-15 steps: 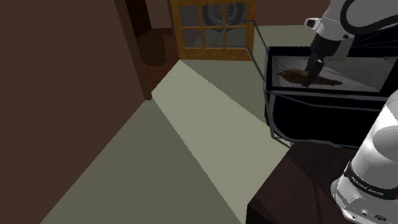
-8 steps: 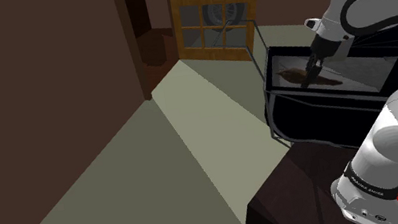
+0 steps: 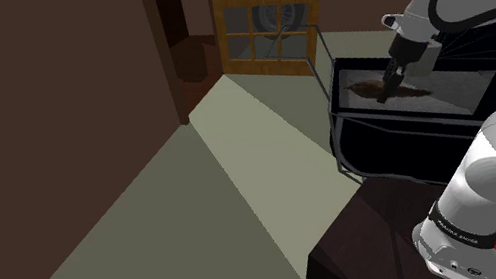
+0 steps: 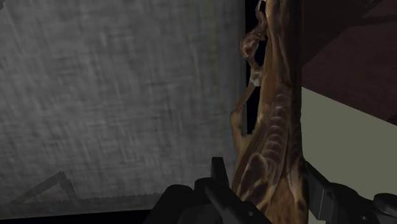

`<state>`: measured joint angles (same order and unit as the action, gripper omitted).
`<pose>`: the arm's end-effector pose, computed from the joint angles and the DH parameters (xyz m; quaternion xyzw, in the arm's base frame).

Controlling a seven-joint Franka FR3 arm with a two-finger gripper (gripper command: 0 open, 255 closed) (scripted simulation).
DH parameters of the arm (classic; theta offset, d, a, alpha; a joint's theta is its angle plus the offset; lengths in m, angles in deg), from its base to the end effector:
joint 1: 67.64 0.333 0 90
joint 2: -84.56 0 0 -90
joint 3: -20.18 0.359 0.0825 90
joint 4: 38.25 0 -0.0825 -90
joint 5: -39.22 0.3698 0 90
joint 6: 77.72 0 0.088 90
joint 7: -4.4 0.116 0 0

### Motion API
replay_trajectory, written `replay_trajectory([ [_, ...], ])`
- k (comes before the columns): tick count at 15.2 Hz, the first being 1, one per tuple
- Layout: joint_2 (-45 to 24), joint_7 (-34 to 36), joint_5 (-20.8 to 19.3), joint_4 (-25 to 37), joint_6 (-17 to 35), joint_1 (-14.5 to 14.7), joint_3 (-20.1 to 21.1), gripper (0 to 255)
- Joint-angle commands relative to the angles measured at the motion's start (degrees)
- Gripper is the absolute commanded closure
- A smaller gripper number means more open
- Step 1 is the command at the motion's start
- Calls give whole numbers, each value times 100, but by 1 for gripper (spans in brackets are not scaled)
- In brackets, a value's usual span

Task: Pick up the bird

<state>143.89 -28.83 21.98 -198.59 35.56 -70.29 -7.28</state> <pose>0.1965 -0.1492 0.4721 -0.9803 -0.1667 -0.1048 0.0173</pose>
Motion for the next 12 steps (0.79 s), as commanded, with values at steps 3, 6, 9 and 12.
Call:
replay_trajectory([
  [3,22,27,111,286,-300,65,119,255],
  [6,23,43,187,508,-519,109,201,255],
  [9,9,58,260,737,-730,153,278,255],
  [12,0,63,286,827,-810,169,306,255],
])
